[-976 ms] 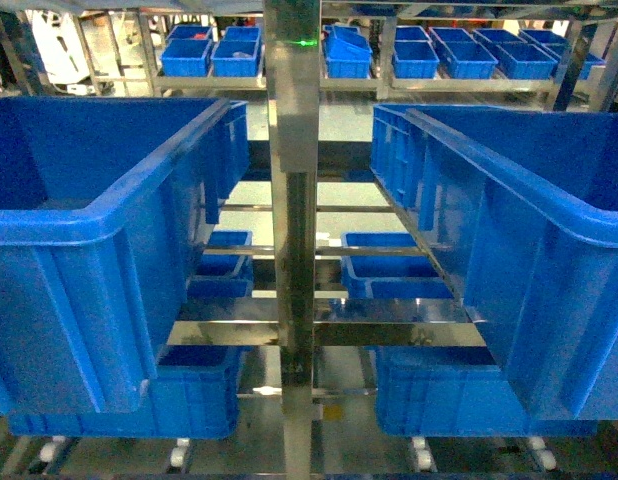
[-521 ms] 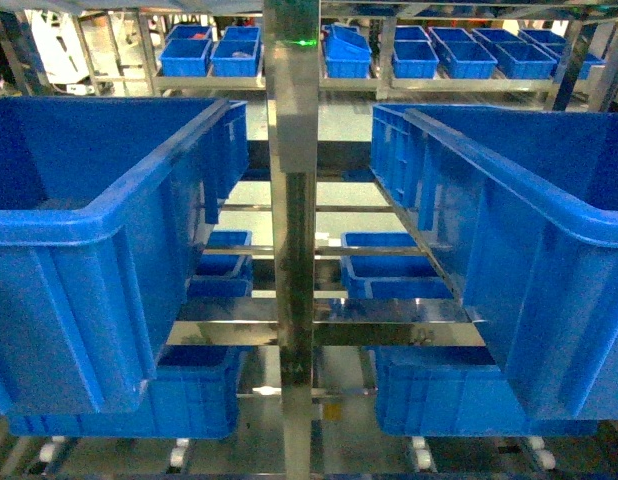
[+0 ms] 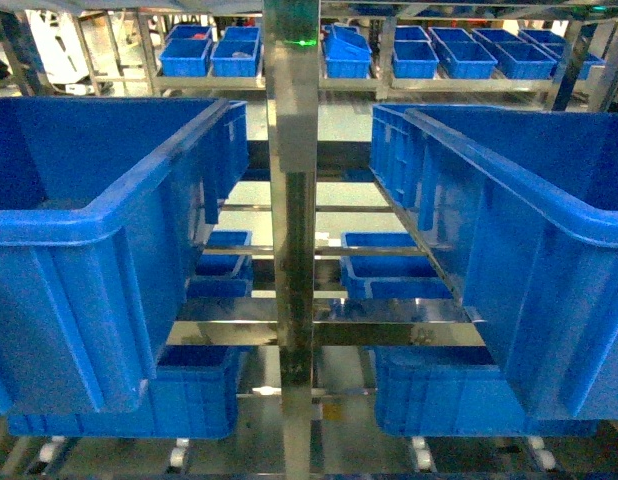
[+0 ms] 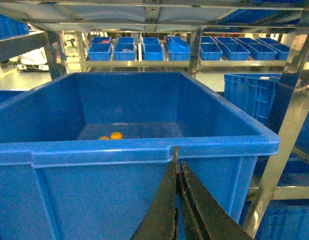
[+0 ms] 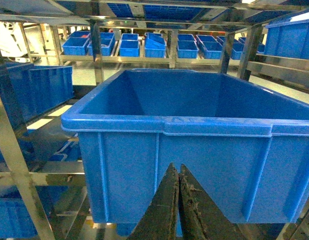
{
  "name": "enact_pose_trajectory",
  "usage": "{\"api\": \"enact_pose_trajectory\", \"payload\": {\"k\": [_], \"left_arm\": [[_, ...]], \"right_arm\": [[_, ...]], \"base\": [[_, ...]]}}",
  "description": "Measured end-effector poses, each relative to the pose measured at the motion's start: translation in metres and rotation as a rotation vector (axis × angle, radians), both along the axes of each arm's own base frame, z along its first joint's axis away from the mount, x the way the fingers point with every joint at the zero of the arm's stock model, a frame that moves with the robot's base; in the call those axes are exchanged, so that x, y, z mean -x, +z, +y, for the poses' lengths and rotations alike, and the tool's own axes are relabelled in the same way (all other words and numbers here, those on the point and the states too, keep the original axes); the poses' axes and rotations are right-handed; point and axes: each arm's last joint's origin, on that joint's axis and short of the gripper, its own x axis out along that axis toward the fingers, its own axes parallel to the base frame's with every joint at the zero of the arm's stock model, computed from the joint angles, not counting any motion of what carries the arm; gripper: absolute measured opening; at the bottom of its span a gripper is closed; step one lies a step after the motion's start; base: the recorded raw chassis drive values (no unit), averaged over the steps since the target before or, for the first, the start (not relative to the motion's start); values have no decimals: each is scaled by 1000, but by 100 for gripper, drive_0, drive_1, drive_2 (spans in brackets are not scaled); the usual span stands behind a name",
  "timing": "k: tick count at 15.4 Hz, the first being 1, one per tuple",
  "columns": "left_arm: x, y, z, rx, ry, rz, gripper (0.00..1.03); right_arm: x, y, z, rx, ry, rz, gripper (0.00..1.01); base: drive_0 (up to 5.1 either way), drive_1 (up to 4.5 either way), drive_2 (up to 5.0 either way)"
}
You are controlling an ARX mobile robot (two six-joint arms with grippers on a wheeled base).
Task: Sort and place red and yellow blocks in left bins
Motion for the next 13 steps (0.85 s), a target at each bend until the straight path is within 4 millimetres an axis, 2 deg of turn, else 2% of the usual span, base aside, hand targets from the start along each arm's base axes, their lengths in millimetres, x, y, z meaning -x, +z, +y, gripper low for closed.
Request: {"api": "enact_pose_trajectory", "payload": {"k": [1, 2, 7, 8, 9, 13], "left_arm": [[6, -6, 0, 0, -3, 50, 2], [11, -3, 0, 1, 2, 11, 2], [10, -4, 0, 0, 0, 16, 2], [10, -4, 0, 2, 0, 16, 5], [10, -4, 0, 2, 0, 16, 17], [10, -4, 0, 2, 0, 16, 68]], "right_arm": [[0, 0, 0, 0, 0, 0, 2], [0, 0, 0, 0, 0, 0, 2], [0, 0, 0, 0, 0, -1, 2], [0, 0, 0, 0, 0, 0, 2], [0, 0, 0, 0, 0, 0, 11], [0, 0, 0, 0, 0, 0, 62]], "base": [[0, 0, 0], [0, 0, 0], [0, 0, 0], [0, 0, 0], [0, 0, 0], [0, 0, 0]]}}
